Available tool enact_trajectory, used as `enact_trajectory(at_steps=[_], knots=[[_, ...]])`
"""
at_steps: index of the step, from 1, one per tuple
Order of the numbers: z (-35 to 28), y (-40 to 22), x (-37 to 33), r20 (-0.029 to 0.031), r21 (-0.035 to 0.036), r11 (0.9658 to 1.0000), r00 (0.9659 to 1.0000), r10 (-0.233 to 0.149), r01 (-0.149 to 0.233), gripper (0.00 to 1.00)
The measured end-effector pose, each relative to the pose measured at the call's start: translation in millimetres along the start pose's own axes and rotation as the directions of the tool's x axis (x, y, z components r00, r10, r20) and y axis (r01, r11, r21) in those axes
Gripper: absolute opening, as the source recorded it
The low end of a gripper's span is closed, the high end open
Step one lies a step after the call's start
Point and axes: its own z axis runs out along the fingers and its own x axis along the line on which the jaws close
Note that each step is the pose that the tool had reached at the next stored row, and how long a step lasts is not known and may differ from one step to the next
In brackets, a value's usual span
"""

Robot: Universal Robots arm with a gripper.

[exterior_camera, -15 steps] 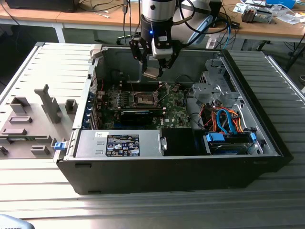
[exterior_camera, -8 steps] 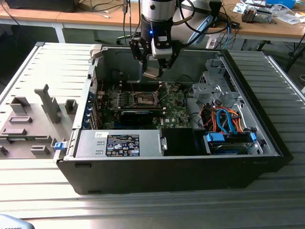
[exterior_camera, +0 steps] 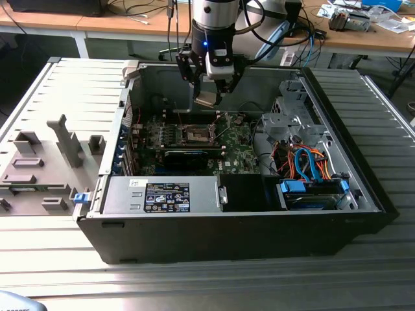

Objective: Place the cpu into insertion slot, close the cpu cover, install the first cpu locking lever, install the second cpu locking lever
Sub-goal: 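Place the cpu into insertion slot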

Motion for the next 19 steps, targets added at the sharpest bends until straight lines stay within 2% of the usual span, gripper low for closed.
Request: enact_trajectory(at_steps=[19], knots=[[0.0,0.0,0.0,0.0018,0.0002,0.9998,0.9998,0.018,-0.018,0.55]])
